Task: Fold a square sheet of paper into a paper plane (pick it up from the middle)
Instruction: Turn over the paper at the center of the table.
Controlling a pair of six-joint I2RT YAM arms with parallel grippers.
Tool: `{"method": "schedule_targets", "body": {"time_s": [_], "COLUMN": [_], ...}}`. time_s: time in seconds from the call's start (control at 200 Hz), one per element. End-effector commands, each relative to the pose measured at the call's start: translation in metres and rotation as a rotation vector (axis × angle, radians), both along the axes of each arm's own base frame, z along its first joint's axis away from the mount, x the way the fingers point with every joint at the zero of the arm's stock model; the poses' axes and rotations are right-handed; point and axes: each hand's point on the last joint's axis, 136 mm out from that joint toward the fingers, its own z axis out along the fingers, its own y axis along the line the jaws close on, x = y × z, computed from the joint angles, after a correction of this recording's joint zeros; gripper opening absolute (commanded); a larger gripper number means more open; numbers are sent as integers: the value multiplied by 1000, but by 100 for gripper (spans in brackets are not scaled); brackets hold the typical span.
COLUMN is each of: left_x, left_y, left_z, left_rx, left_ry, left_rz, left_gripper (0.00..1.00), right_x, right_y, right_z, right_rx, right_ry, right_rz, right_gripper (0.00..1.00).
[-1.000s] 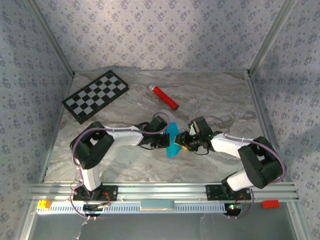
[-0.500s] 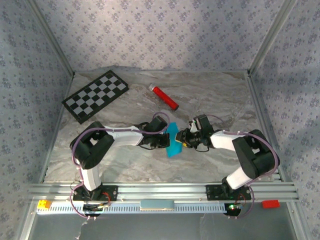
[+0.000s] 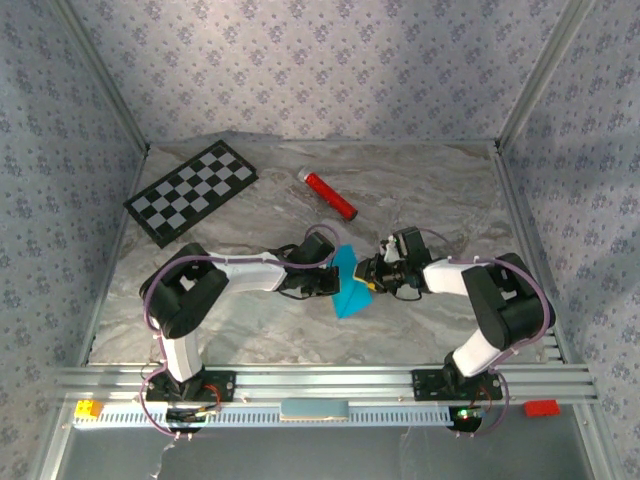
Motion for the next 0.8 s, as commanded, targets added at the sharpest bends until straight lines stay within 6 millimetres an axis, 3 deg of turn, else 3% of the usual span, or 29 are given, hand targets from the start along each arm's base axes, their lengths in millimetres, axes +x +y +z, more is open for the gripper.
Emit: {"method": "schedule_targets", "body": {"time_s": [0.0,0.595,0.8], "left_x": [-11,-11,-8], "left_y": [5,5,1], "left_z": [-13,-8,7], "left_rx": [29,13,-38], "left_ry": [41,34,11], "left_rz": [-9,-1,17], "left_gripper": [0,1,9], "right_x": [5,7,8], "right_y": [5,5,4], "right_z": [3,-5,-1], "right_rx": [26,43,61], "right_ry": [-19,-20,-29], "right_rz": [27,23,23], "right_gripper": [31,16,8]}}
